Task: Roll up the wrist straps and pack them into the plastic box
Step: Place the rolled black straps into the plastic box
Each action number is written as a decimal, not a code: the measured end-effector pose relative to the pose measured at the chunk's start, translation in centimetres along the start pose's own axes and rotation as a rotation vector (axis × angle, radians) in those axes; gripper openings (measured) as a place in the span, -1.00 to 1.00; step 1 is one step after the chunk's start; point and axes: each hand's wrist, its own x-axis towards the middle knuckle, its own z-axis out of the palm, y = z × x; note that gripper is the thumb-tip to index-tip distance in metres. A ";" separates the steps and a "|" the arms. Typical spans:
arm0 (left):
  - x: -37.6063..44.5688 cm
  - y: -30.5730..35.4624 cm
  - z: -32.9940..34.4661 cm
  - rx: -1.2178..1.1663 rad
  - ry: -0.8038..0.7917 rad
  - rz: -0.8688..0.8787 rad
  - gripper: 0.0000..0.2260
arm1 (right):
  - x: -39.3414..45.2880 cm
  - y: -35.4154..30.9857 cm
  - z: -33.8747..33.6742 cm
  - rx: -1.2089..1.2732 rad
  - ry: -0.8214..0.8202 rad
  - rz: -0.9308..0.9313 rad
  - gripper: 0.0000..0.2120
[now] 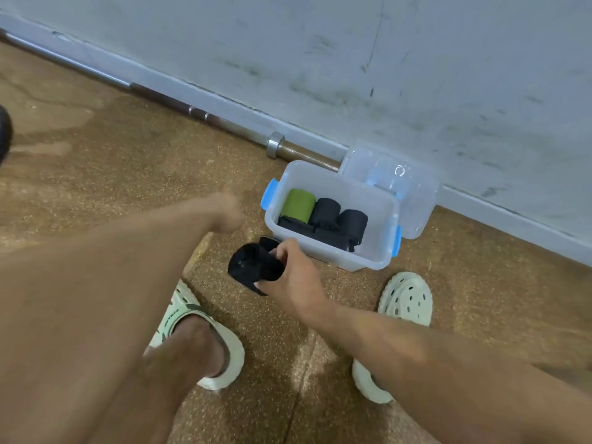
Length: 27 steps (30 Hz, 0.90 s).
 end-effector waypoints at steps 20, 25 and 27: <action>0.9 3.8 5.4 0.018 -0.083 0.096 -0.32 | 14.2 6.6 -9.6 0.730 0.260 0.651 -0.55; 1.9 3.3 5.8 0.023 -0.091 0.108 -0.19 | 17.1 8.6 -7.3 0.823 0.235 0.613 -0.17; 2.1 3.1 5.9 0.044 -0.095 0.093 -0.16 | 17.9 9.1 -7.0 0.744 0.270 0.608 -0.16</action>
